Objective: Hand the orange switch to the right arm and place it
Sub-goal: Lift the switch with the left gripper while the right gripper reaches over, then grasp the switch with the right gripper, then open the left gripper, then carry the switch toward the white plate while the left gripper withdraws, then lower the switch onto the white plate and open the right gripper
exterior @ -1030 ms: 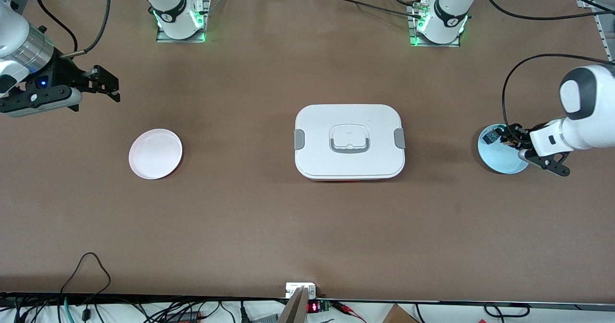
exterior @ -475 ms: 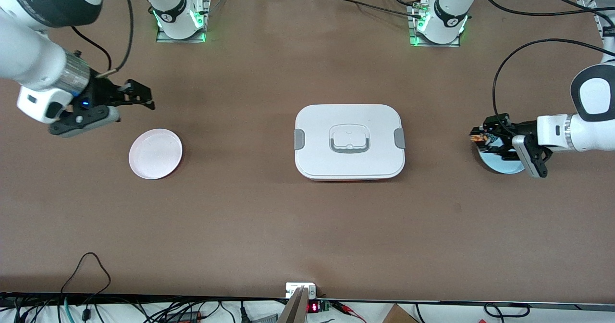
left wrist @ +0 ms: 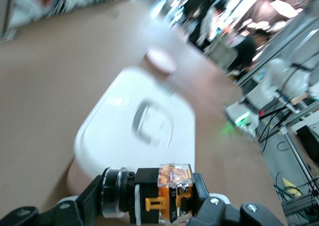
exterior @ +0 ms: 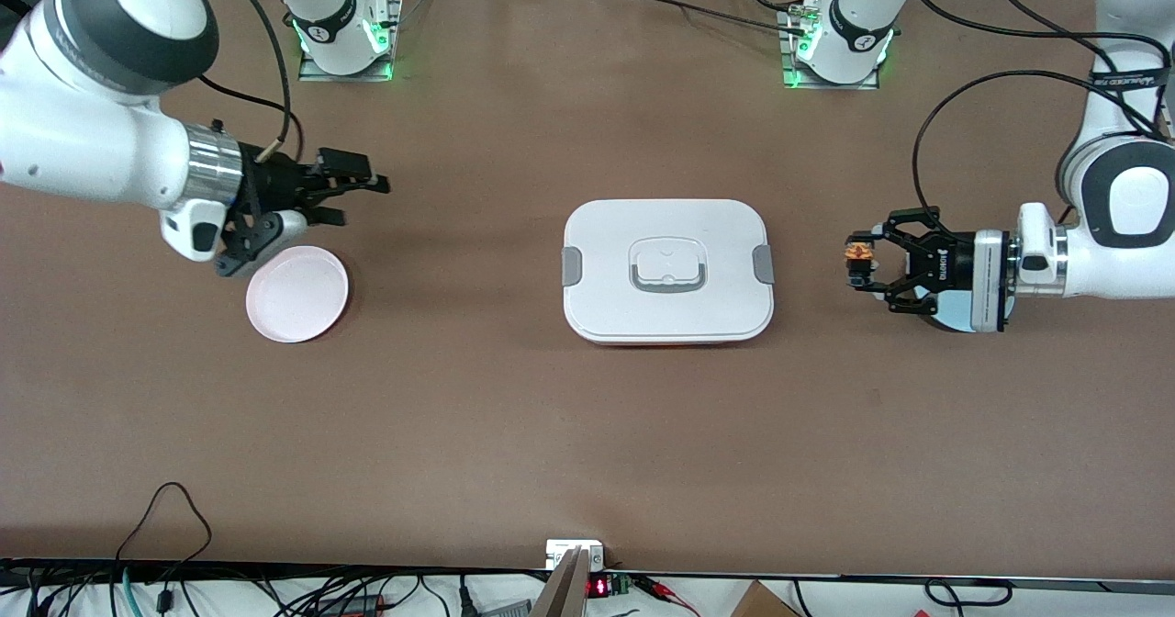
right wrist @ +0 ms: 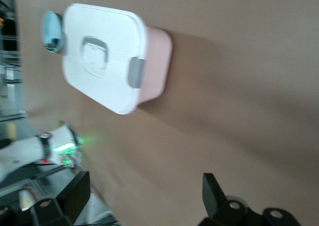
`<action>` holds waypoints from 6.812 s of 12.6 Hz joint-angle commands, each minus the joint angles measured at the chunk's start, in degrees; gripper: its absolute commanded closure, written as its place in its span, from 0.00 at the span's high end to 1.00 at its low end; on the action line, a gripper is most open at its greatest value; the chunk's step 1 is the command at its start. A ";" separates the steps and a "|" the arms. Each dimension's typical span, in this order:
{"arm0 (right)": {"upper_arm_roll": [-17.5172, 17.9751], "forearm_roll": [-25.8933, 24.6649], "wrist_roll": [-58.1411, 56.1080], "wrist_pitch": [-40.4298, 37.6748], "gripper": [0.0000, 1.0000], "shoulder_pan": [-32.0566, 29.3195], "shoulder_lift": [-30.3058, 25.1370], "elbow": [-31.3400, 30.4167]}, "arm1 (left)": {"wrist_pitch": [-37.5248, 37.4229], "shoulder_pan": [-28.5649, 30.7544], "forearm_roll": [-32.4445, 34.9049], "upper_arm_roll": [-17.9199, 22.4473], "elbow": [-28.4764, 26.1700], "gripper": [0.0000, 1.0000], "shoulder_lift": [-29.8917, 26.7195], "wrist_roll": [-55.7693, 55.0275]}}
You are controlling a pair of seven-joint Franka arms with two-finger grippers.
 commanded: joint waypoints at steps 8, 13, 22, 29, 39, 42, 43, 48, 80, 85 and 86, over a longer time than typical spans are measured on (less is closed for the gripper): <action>-0.21 48.69 3.46 14.98 1.00 12.25 11.77 1.65 | 13.86 -8.60 -33.41 -13.89 -1.20 0.22 2.99 26.82; -0.21 61.13 3.73 25.64 1.00 18.95 13.00 2.78 | 21.27 -15.47 -42.30 -13.89 -2.08 0.20 2.90 34.06; -0.30 60.69 -0.67 26.44 0.90 20.10 17.31 7.36 | 21.36 -15.74 -42.84 -13.89 -2.08 0.20 2.99 34.33; -0.30 60.51 -0.75 27.41 0.63 20.36 17.75 8.51 | 21.36 -15.74 -42.84 -13.89 -2.08 0.20 2.99 34.33; -0.30 60.69 -1.54 28.46 0.15 21.06 18.45 9.21 | 21.36 -15.74 -42.84 -13.89 -2.08 0.21 2.91 33.80; -0.30 60.69 -1.98 28.46 0.00 20.98 18.80 9.30 | 21.27 -15.65 -42.93 -13.89 -2.08 0.22 2.90 33.36; -0.30 60.69 -1.98 28.46 0.00 20.98 18.80 9.30 | 21.27 -15.65 -42.93 -13.89 -2.08 0.40 2.90 33.45; -0.30 60.69 -1.98 28.38 0.00 20.63 18.80 9.47 | 20.84 -15.57 -42.84 -13.98 -2.08 1.00 2.38 31.61; -1.62 -37.55 -1.11 -1.87 0.00 -2.58 14.06 13.09 | -11.01 -2.65 67.47 -11.53 20.42 1.00 -10.63 -86.52; -4.08 -39.68 -1.81 12.08 0.00 -4.42 12.04 0.63 | 8.00 -16.24 61.02 7.02 4.44 1.00 -23.28 -84.95; -4.25 -39.59 -1.81 15.60 0.00 -4.42 11.86 -2.28 | 8.00 -17.14 64.70 7.89 3.12 1.00 -24.24 -84.85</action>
